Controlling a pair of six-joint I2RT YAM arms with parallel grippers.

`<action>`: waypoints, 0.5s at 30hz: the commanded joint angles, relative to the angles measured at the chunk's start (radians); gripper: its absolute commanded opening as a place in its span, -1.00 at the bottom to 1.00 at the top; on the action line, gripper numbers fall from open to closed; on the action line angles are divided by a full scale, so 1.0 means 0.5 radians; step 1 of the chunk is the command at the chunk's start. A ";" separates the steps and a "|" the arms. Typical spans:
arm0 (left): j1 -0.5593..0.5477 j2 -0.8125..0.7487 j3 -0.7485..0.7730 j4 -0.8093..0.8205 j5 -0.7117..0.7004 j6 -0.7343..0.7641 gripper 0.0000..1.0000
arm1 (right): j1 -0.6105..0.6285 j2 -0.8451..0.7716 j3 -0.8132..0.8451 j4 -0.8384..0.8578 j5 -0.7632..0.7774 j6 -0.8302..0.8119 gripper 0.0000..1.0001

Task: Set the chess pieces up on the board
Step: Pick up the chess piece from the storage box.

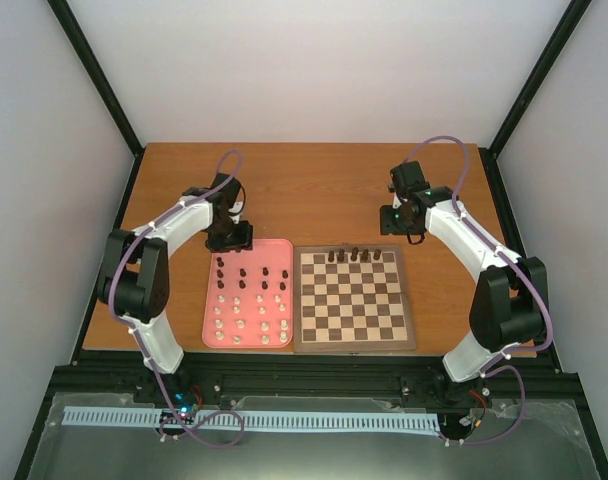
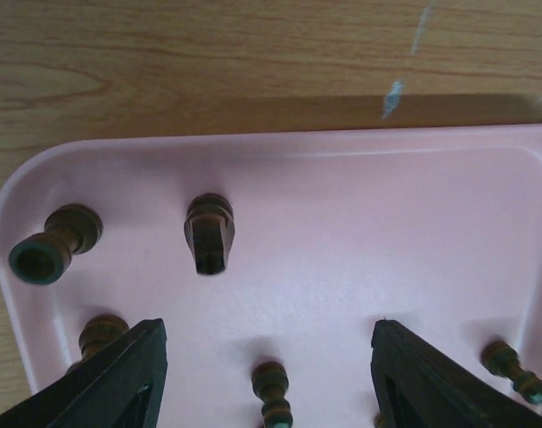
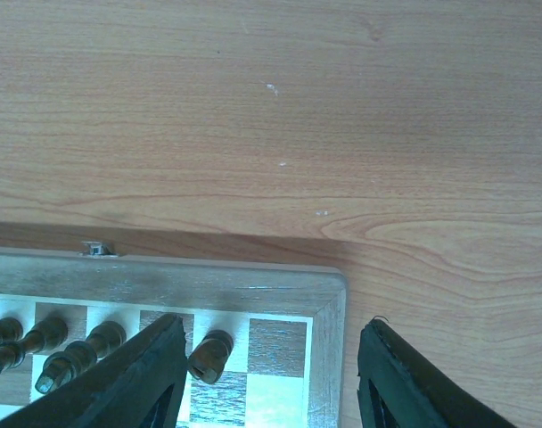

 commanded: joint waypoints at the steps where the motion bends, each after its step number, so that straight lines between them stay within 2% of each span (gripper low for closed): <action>1: 0.008 0.117 0.086 0.038 -0.047 0.012 0.43 | -0.017 0.002 0.027 -0.025 -0.030 -0.021 0.04; 15: 0.008 0.363 0.313 0.017 -0.106 0.043 0.26 | -0.018 0.019 0.027 -0.037 -0.032 -0.003 0.04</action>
